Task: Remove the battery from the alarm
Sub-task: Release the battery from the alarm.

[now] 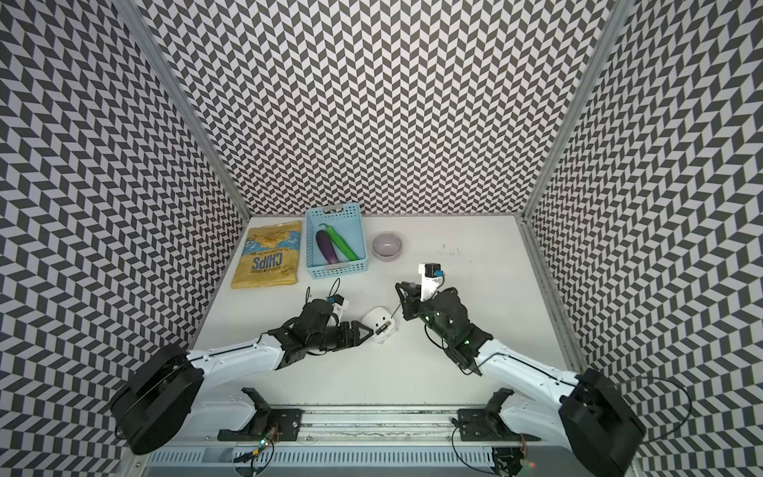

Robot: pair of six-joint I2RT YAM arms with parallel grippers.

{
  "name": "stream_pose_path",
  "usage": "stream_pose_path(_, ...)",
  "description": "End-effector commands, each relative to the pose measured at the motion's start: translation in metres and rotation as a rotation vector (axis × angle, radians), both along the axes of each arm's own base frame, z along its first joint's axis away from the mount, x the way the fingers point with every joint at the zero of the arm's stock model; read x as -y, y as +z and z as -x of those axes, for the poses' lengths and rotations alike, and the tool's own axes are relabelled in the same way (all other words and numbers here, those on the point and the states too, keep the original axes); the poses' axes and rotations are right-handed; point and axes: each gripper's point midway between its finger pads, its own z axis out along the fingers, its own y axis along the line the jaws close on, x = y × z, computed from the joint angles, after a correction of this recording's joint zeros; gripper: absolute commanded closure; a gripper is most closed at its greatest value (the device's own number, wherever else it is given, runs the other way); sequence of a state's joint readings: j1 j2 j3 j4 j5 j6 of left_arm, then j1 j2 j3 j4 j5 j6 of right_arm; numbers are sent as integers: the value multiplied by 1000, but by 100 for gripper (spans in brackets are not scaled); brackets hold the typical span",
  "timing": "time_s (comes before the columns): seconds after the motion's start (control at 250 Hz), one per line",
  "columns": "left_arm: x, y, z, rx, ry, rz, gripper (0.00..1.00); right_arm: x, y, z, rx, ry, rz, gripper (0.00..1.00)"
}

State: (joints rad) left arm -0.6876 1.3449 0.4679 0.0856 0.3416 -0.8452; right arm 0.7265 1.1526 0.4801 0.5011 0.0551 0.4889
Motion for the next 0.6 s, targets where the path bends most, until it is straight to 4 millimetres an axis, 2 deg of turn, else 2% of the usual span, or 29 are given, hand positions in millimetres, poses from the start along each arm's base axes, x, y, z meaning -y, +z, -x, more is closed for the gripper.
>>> stream_pose_path(0.0, 9, 0, -5, -35, 1, -6, 25, -3, 11, -8, 68, -30, -31, 100)
stream_pose_path(0.252, 19, -12, -6, -76, -29, -21, 28, -18, -19, -15, 43, -10, 50, 100)
stream_pose_path(0.405, 16, -18, -4, -98, -23, -43, 32, -24, -35, -18, 22, 2, 84, 100)
stream_pose_path(0.597, 13, -28, -1, -131, -19, -74, 43, -27, -45, -21, 24, 3, 126, 100)
